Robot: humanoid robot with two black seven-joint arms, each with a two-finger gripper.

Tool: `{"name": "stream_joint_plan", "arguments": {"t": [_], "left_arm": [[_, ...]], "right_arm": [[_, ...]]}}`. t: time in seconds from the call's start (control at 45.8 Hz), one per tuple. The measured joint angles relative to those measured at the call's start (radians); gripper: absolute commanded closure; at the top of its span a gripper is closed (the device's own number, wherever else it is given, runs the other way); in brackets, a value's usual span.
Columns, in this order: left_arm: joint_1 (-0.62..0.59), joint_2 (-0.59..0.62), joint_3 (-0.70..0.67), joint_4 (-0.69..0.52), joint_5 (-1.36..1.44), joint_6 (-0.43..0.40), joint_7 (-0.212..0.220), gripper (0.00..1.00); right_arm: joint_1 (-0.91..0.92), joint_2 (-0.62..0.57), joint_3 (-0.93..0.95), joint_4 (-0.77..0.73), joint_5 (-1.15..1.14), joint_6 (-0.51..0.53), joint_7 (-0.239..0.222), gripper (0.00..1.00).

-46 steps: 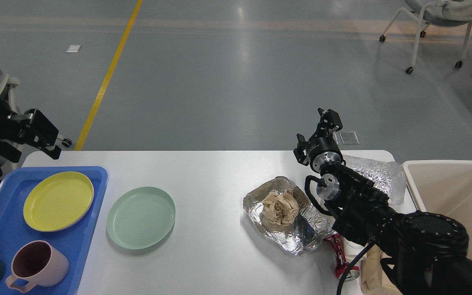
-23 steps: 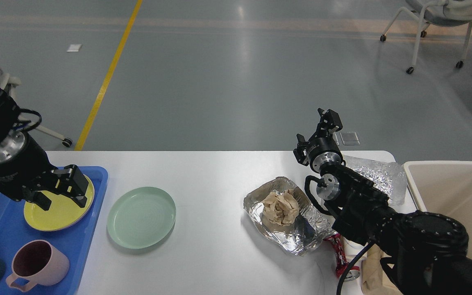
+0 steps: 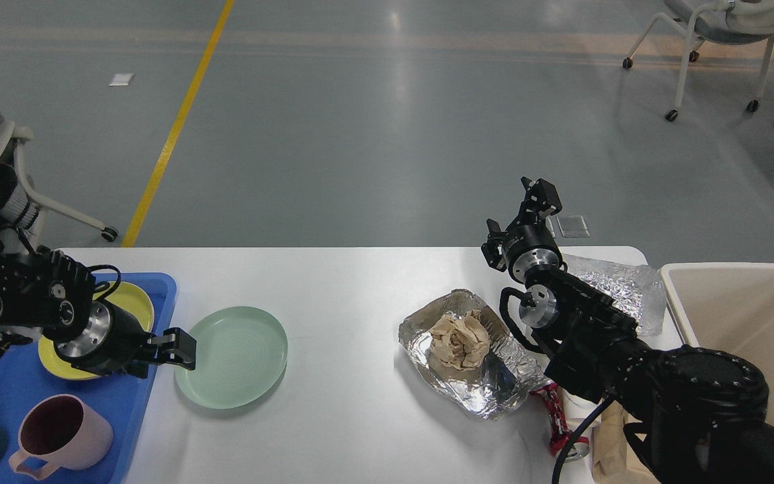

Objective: Tidy desktop
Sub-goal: 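Move the left gripper to the pale green plate and grasp its rim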

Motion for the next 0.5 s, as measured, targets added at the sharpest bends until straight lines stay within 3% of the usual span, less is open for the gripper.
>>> {"name": "stream_joint_plan", "arguments": {"t": [0.24, 0.503], "left_arm": [[0.216, 0.002, -0.111, 0.111, -0.105, 0.097, -0.002, 0.26], [0.352, -0.033, -0.220, 0.262, -0.290, 0.108, -0.004, 0.30]], "right_arm": [[0.000, 0.000, -0.001, 0.000, 0.000, 0.000, 0.000, 0.00], [0.000, 0.000, 0.000, 0.000, 0.000, 0.000, 0.000, 0.00]]}}
